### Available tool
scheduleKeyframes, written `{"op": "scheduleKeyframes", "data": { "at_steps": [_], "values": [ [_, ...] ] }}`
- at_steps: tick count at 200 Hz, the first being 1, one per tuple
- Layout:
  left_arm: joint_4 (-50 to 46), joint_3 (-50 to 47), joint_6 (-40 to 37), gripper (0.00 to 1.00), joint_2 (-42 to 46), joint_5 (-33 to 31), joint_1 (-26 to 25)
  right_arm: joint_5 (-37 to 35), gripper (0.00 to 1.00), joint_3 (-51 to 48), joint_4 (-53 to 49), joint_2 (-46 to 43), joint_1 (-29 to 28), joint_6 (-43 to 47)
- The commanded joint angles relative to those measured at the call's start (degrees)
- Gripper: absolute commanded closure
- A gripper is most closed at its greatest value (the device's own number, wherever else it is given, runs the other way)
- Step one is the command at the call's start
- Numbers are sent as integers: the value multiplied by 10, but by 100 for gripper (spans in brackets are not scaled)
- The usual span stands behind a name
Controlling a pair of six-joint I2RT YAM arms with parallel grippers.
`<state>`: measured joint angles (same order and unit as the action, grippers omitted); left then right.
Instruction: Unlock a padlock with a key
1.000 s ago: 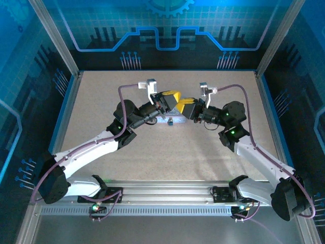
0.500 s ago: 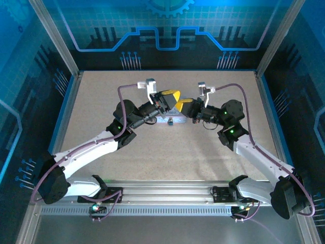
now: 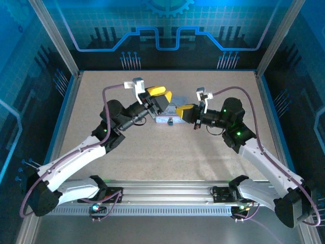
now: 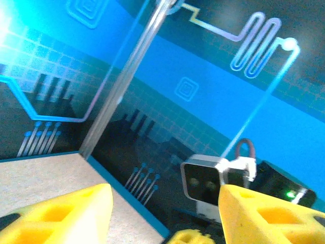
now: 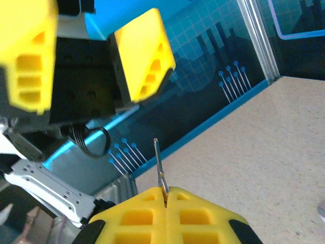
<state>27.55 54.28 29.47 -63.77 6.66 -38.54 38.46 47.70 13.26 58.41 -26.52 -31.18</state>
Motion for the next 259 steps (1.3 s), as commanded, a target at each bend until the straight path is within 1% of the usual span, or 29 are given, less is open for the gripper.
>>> {"op": "scheduleKeyframes", "data": {
  "at_steps": [1, 13, 21, 33, 42, 54, 72, 89, 114, 144, 151, 180, 212, 259],
  "values": [
    [-94, 14, -10, 37, 23, -14, 20, -28, 100, 24, -127, -18, 8, 100],
    [-144, 18, -11, 36, 26, -17, 30, -50, 100, 23, -180, -21, 12, 130],
    [-182, 25, -14, 36, 24, -18, 34, -66, 100, 43, -211, -23, 17, 143],
    [-244, 40, -31, 34, 16, -27, 35, -92, 100, 47, -255, -28, 27, 159],
    [-288, 54, -48, 32, 2, -29, 34, -126, 100, 50, -288, -31, 34, 166],
    [-337, 74, -73, 28, -22, -51, 25, -179, 100, 55, -339, -33, 42, 176],
    [-378, 102, -105, 25, -74, -75, 8, -250, 100, 59, -400, -33, 52, 176],
    [-413, 145, -111, 24, -140, -83, 0, -276, 100, 52, -427, -35, 65, 163],
    [-478, 241, -115, 24, -254, -92, -11, -317, 100, 37, -455, -42, 75, 140],
    [-537, 361, -118, 25, -385, -81, -18, -354, 100, 30, -485, -47, 80, 133],
    [-549, 389, -119, 25, -409, -77, -18, -362, 100, 14, -488, -51, 80, 132],
    [-607, 486, -126, 24, -504, -87, -19, -387, 100, -1, -500, -70, 85, 132],
    [-656, 573, -132, 24, -587, -90, -19, -400, 100, -8, -513, -81, 97, 132],
    [-689, 646, -128, 24, -662, -81, -21, -411, 100, -13, -521, -83, 105, 139]
  ]
}}
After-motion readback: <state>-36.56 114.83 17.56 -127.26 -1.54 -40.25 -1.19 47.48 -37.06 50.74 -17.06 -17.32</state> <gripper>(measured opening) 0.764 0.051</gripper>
